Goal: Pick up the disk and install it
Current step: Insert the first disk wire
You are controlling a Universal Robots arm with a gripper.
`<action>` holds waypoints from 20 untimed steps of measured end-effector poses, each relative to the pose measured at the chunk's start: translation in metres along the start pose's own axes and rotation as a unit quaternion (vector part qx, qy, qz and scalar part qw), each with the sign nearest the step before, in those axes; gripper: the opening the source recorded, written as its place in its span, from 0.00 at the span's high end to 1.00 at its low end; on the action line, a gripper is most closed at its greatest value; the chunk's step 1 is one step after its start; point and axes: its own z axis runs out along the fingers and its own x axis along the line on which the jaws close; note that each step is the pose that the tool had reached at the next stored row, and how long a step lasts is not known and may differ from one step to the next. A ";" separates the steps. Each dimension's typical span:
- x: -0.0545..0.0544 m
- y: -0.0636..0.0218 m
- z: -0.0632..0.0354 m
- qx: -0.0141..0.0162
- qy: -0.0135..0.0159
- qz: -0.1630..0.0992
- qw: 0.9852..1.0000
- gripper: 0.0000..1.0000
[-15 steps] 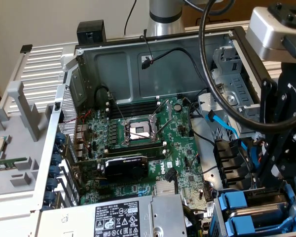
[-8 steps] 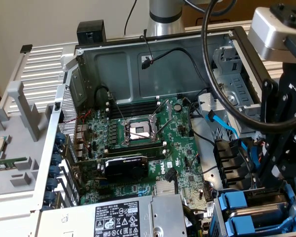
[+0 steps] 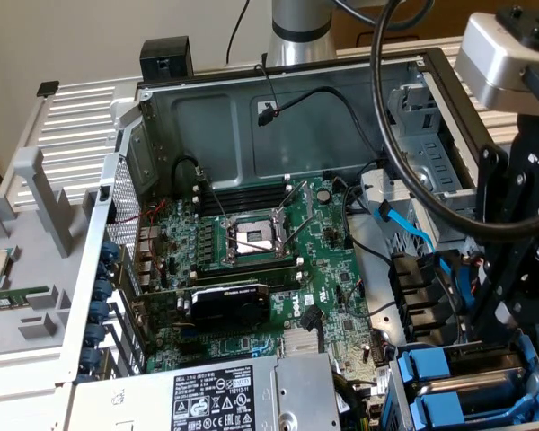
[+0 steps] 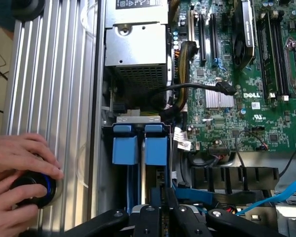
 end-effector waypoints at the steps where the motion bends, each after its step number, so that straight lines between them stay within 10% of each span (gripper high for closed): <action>1: 0.000 -0.0006 0.0001 0.000 0.000 0.000 1.000 0.84; 20: 0.002 -0.0017 0.0011 -0.002 -0.006 0.017 1.000 0.84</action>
